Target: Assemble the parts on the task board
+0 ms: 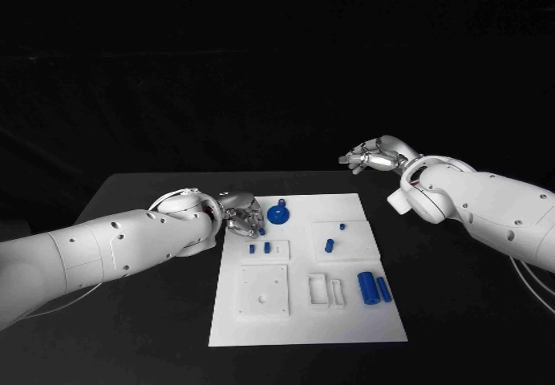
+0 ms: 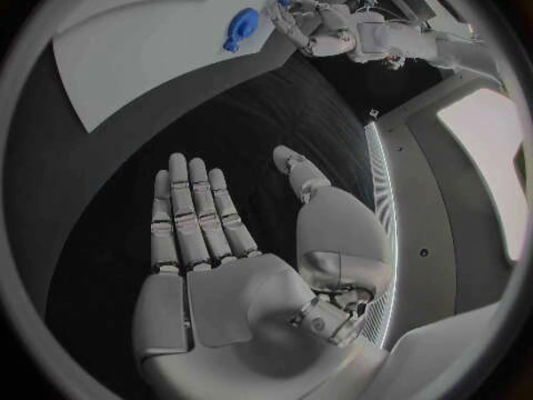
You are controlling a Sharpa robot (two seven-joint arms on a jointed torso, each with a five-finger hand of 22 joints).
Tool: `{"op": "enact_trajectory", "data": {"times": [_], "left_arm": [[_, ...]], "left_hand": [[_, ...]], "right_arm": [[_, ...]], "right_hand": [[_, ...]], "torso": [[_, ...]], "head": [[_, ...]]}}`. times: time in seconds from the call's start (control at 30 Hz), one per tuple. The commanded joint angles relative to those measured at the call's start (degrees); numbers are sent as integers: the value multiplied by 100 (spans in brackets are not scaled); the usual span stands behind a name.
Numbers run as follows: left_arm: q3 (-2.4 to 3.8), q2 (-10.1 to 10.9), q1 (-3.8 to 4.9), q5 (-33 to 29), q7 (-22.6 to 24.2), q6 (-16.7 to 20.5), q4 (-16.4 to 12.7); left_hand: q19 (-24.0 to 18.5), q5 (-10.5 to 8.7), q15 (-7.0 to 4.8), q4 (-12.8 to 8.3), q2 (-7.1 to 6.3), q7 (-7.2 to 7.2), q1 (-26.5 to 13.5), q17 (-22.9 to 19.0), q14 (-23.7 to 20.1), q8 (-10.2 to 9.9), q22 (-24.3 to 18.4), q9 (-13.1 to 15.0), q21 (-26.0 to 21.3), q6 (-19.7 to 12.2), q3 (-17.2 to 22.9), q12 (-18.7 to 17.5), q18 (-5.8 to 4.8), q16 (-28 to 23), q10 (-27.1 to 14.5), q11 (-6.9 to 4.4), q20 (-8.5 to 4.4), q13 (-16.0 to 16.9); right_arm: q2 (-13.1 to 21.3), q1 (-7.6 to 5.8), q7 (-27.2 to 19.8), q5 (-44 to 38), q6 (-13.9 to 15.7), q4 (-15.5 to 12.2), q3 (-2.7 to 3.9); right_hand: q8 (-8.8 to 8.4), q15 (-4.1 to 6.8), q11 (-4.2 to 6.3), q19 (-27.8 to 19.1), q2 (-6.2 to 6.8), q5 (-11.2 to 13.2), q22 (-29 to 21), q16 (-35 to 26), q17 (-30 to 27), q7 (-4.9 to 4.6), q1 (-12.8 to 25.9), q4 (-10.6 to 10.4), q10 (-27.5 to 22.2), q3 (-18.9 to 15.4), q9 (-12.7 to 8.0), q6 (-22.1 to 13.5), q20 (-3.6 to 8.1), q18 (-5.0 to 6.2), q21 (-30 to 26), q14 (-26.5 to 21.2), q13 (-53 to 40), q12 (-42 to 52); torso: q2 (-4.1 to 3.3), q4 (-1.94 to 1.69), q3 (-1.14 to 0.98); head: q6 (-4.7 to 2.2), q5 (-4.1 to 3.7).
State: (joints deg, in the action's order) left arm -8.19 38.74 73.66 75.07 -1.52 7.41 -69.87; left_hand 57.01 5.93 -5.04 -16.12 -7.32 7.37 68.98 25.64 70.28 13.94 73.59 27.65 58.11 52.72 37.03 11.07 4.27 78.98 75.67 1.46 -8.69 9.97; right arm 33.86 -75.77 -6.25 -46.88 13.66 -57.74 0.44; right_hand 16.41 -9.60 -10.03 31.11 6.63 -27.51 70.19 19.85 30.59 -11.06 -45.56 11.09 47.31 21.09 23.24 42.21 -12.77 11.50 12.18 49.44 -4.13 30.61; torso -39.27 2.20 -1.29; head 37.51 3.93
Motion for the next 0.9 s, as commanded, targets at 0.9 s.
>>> {"op": "enact_trajectory", "data": {"times": [0.9], "left_arm": [[239,604,12,-5151,1712,963,-314]], "left_hand": [[-760,-114,316,69,-154,91,-454,-655,-725,217,-396,57,-945,41,-178,-384,-37,-1518,-432,299,133,30]], "right_arm": [[750,185,437,-3331,-917,-1137,-2]], "right_hand": [[514,679,379,1600,41,648,84,714,494,235,-1927,574,1169,1182,337,931,171,350,542,1401,-54,-198]], "torso": [[2,13,7]], "head": [[-212,-329]]}}
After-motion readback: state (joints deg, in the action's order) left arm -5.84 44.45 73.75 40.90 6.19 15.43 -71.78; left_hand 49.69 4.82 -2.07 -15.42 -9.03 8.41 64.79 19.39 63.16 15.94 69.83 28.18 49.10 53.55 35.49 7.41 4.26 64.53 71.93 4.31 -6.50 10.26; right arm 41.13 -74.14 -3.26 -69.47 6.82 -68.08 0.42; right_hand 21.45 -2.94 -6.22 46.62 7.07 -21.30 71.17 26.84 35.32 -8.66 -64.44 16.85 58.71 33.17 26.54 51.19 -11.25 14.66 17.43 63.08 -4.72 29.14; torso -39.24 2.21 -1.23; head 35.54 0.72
